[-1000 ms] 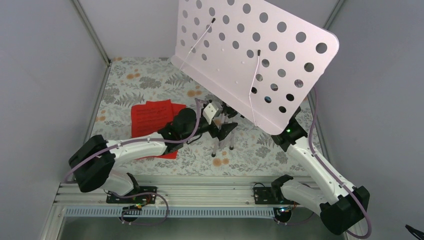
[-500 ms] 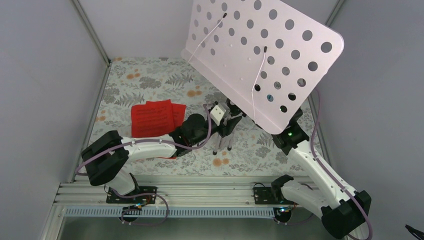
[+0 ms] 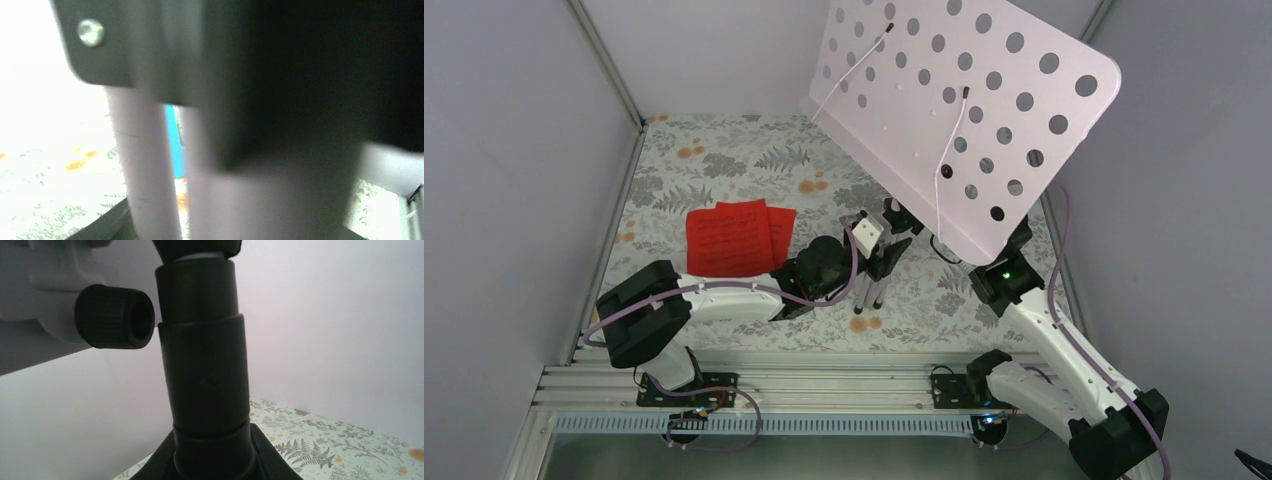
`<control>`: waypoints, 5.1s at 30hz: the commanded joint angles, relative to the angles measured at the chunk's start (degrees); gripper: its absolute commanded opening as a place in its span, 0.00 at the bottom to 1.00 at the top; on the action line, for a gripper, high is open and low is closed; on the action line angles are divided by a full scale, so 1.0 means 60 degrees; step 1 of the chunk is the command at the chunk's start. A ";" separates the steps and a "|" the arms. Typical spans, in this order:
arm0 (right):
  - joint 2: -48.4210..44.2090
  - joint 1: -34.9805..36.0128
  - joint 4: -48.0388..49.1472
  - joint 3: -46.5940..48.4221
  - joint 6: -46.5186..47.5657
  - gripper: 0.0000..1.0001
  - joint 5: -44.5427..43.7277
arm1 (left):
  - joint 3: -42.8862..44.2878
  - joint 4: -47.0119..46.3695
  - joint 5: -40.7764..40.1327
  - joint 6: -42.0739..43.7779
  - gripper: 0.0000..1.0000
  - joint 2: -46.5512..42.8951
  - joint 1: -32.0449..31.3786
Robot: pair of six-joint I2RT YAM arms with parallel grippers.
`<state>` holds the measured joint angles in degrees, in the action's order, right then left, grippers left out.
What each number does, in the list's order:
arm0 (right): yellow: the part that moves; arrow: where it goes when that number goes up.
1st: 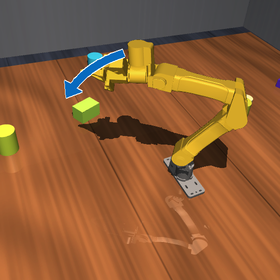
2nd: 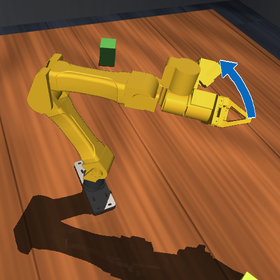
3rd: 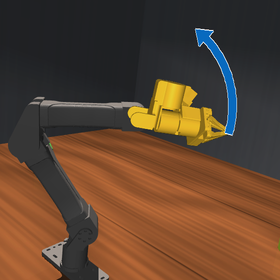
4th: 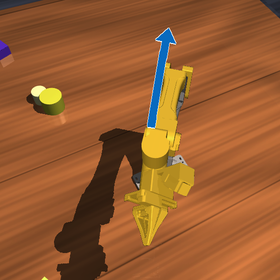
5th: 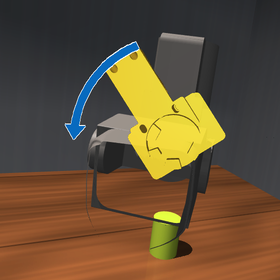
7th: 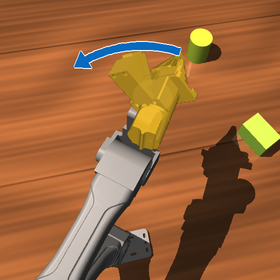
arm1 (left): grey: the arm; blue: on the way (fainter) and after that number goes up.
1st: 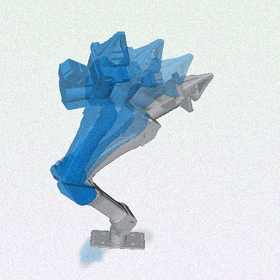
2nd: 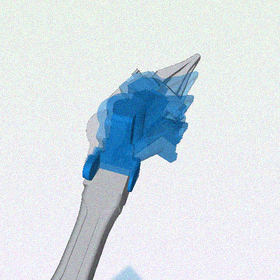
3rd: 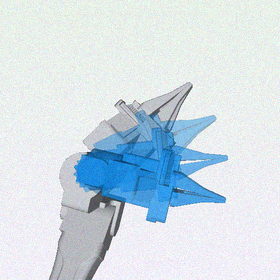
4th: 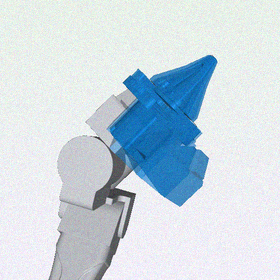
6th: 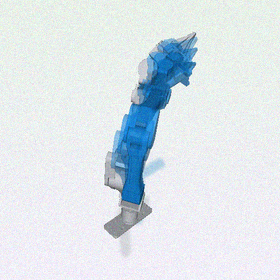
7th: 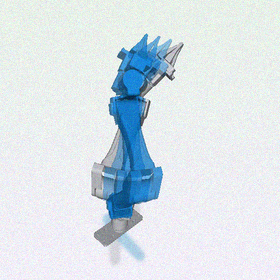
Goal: Pack up the instrument practice props
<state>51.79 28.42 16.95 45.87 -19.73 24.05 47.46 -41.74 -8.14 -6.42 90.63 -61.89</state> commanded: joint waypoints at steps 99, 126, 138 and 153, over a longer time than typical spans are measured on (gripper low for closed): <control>-0.1310 -0.0762 -0.5184 -0.0407 -0.1788 0.86 -0.4089 | 0.4014 1.0084 -0.3256 -1.1048 0.02 0.2522 0.2932; -0.2026 -0.0753 -0.5317 -0.0559 -0.1555 0.90 -0.4589 | 0.3494 0.8633 -0.2170 -0.9812 0.92 0.2349 0.2932; -0.0682 -0.1354 -0.5949 0.1096 0.0812 1.00 -0.5592 | 0.2292 0.7369 -0.0790 -0.4873 1.00 -0.0690 0.3676; -0.0347 -0.6380 0.1169 -0.3593 0.0842 1.00 -0.3152 | -0.2984 0.4942 0.0003 -0.2972 1.00 -0.5927 1.1419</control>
<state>53.01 -9.82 0.95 34.68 -17.45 3.90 35.53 -2.83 -5.89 -30.28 58.02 3.31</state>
